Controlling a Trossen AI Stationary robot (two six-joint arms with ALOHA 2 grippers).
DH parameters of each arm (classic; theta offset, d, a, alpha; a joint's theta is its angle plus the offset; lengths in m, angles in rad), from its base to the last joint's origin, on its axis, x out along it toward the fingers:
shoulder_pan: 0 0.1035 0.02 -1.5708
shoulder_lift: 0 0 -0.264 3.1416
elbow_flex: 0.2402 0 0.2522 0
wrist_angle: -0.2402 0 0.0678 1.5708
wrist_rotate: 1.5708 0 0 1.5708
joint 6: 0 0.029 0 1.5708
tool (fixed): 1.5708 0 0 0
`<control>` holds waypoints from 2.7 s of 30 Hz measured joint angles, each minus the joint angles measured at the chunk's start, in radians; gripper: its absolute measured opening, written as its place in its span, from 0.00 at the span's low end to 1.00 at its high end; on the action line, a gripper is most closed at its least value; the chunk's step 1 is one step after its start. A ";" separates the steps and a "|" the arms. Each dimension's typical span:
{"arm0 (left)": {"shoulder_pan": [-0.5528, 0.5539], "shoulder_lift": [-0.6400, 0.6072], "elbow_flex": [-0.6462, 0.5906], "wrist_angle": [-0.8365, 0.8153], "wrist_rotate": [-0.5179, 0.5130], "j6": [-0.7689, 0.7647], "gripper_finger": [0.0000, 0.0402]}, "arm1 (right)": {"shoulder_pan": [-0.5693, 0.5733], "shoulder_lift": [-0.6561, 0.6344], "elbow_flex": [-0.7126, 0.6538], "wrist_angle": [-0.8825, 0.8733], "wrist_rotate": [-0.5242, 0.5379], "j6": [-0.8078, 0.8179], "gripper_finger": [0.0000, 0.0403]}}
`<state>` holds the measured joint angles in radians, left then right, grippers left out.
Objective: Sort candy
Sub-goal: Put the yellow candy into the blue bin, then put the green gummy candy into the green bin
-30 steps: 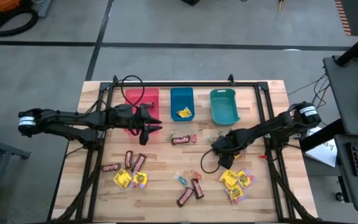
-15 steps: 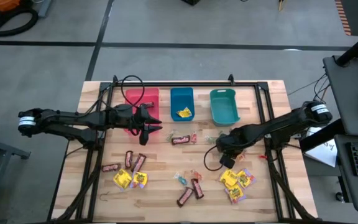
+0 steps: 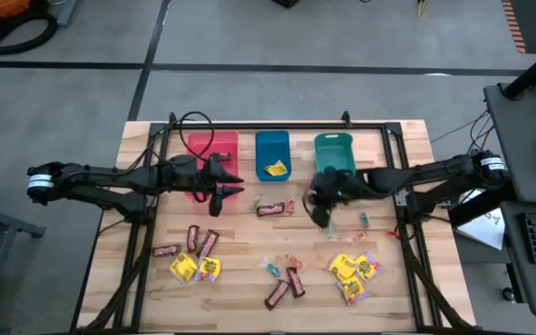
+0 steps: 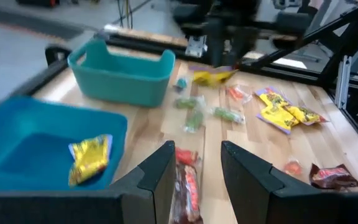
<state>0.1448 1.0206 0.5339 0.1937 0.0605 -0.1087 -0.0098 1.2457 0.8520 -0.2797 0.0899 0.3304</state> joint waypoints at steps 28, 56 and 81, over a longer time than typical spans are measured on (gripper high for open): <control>0.001 0.005 0.002 0.005 0.000 0.208 0.28 | -0.382 0.451 0.156 0.629 -0.012 -0.261 0.10; 0.001 0.007 0.000 -0.033 0.000 0.084 0.28 | -0.263 0.208 0.156 0.124 -0.231 0.025 0.37; 0.001 0.047 0.009 0.007 0.000 0.126 0.28 | 0.107 0.183 0.141 -0.647 -0.181 0.817 0.40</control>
<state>0.1459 1.0681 0.5430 0.2010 0.0605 0.0174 0.0973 1.4284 0.9932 -0.9264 -0.0910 1.1471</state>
